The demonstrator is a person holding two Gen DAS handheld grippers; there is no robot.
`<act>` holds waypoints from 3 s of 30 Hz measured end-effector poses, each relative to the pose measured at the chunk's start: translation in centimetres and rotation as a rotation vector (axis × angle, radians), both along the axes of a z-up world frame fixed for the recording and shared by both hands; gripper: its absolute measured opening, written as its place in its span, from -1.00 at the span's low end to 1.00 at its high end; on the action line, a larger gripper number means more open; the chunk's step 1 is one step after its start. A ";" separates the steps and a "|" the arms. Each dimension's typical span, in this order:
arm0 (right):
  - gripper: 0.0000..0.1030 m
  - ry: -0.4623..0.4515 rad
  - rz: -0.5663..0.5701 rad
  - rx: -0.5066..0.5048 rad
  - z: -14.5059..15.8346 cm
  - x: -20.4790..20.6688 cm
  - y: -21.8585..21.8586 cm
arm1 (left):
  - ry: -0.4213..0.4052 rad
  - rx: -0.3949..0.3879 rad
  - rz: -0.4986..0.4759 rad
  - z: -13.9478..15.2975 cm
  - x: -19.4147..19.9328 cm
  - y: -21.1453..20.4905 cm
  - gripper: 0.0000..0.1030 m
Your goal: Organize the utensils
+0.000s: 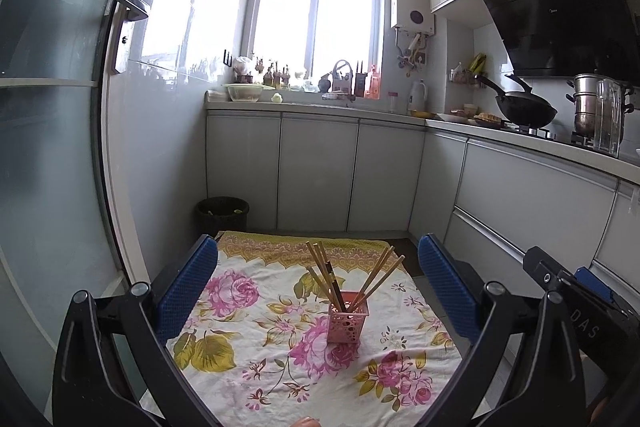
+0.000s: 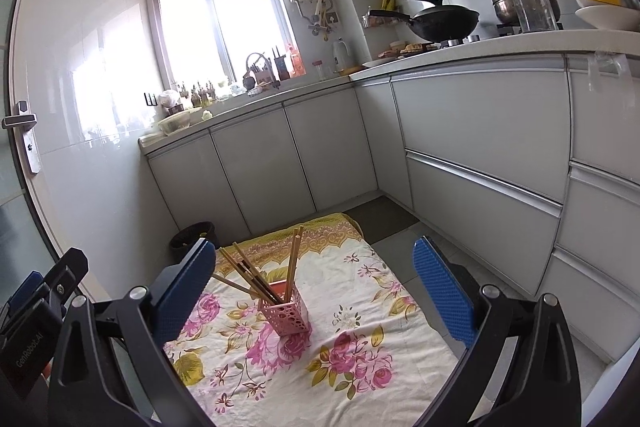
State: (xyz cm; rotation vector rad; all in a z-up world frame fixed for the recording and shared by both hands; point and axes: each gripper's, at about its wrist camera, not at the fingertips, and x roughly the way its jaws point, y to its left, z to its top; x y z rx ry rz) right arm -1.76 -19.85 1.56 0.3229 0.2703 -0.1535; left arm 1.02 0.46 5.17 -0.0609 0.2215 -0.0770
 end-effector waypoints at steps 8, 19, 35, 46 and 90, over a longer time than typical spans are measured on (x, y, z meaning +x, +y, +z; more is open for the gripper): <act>0.87 0.000 0.001 0.013 -0.1 -0.1 -0.2 | 0.001 0.008 -0.002 -0.1 -0.2 -0.2 0.86; 0.87 0.012 0.016 0.040 -0.4 0.1 -0.4 | 0.006 0.006 0.003 -0.1 -0.1 -0.2 0.86; 0.87 0.022 0.031 0.045 -0.5 0.4 -0.3 | 0.019 -0.002 0.010 -0.1 0.2 -0.3 0.86; 0.87 0.022 0.040 0.042 -0.6 0.4 -0.1 | 0.018 0.001 0.012 -0.1 0.2 -0.4 0.86; 0.87 0.047 0.060 0.044 -0.7 0.6 -0.3 | 0.027 0.032 0.046 0.0 0.4 -0.4 0.86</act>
